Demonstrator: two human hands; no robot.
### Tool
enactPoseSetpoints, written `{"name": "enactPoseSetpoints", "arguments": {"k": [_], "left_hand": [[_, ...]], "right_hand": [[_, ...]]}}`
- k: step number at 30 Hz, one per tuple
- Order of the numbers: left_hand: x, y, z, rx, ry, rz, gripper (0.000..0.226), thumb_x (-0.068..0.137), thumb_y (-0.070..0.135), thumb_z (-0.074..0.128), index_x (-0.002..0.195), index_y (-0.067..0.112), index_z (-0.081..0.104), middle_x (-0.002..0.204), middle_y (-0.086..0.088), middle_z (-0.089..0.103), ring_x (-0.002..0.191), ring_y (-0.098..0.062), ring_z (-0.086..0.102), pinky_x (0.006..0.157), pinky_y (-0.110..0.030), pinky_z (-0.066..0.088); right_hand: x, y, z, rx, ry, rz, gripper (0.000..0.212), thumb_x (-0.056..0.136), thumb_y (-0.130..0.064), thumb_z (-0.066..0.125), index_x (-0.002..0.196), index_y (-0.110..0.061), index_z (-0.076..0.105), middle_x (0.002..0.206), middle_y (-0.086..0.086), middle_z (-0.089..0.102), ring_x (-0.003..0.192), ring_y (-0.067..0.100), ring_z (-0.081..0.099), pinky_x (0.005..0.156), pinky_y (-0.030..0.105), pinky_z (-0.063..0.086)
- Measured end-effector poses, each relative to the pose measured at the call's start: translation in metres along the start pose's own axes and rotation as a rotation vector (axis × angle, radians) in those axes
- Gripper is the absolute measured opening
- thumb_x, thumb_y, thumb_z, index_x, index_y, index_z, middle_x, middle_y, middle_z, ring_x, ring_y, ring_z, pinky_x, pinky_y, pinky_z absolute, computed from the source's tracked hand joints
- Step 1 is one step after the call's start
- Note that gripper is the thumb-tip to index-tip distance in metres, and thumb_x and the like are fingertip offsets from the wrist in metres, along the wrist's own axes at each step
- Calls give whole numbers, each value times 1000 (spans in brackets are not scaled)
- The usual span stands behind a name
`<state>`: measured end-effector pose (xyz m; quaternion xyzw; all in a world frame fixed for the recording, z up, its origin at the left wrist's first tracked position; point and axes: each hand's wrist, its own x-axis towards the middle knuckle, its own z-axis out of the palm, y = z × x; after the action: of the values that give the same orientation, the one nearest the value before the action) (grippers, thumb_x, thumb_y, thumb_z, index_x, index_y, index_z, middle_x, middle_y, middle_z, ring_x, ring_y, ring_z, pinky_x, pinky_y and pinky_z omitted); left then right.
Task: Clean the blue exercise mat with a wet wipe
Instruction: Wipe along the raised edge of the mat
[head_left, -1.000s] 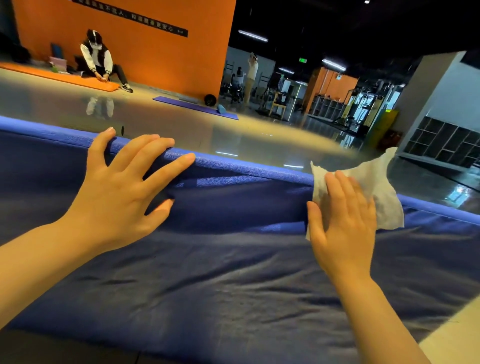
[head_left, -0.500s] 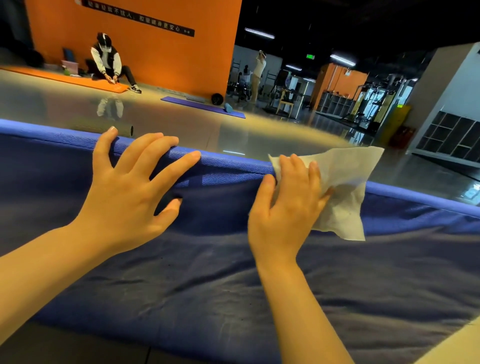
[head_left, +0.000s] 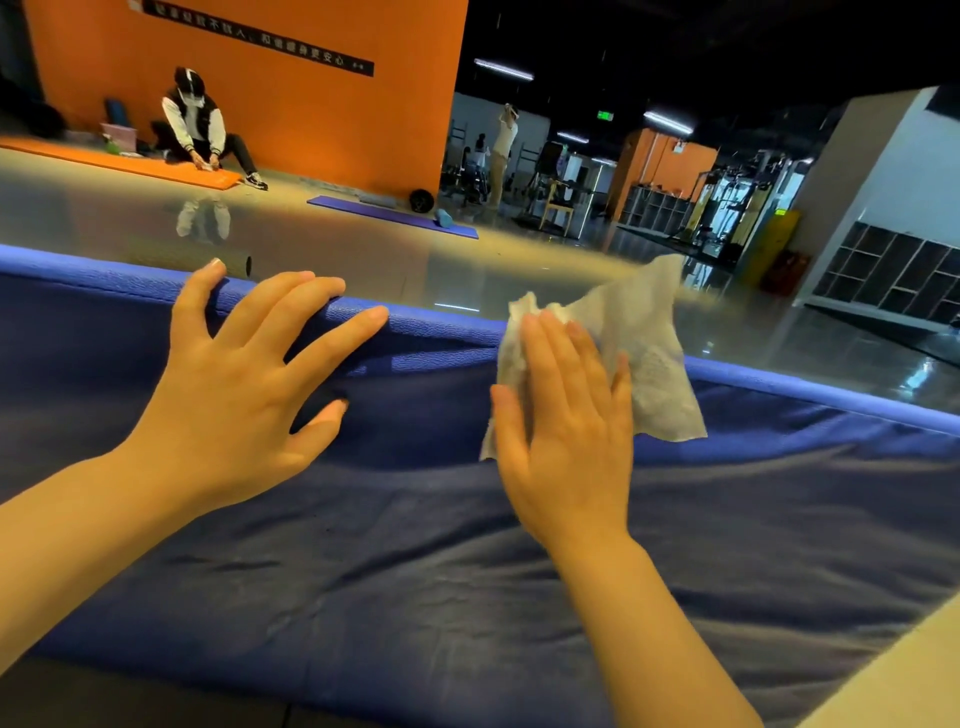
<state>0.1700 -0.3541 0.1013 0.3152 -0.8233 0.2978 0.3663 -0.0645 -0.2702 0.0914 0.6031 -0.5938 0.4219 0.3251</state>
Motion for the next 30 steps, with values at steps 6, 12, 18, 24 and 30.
{"name": "enactPoseSetpoints", "arguments": {"k": [6,12,18,24,30], "left_hand": [[-1,0,-2,-8,-14,4,64,84,41,44,145,21,44,142,-17,49,132,-35,42,111,-63,15],[-1,1,-2,-11,-4,-7,63,84,40,45,144,20,46,141,-18,49,132,-36,43,110,-65,15],[-3,4,-2,-5,22,-36,62,84,39,47,143,20,45,141,-18,49,133,-36,42,110,-66,14],[-6,4,-6,-9,32,-22,64,83,40,47,144,21,42,143,-17,47,134,-36,40,110,-66,14],[-5,1,-7,-11,15,-23,64,84,41,47,145,22,41,143,-16,47,134,-35,41,110,-67,15]], "right_hand": [[-7,84,-45,-170,-16,182,61,92,-47,42,144,-15,47,150,7,44,141,26,34,114,59,22],[-3,94,-42,-60,105,284,52,96,-37,39,135,-5,54,142,15,51,138,38,36,117,38,18],[12,5,2,21,247,322,40,98,-28,39,120,-12,67,131,7,62,133,35,44,107,58,30],[2,-83,28,168,182,153,35,99,-25,42,125,-17,65,134,0,61,137,26,41,114,63,16],[2,-70,25,40,88,9,42,94,-27,49,134,-20,59,143,0,54,138,23,42,117,55,11]]}}
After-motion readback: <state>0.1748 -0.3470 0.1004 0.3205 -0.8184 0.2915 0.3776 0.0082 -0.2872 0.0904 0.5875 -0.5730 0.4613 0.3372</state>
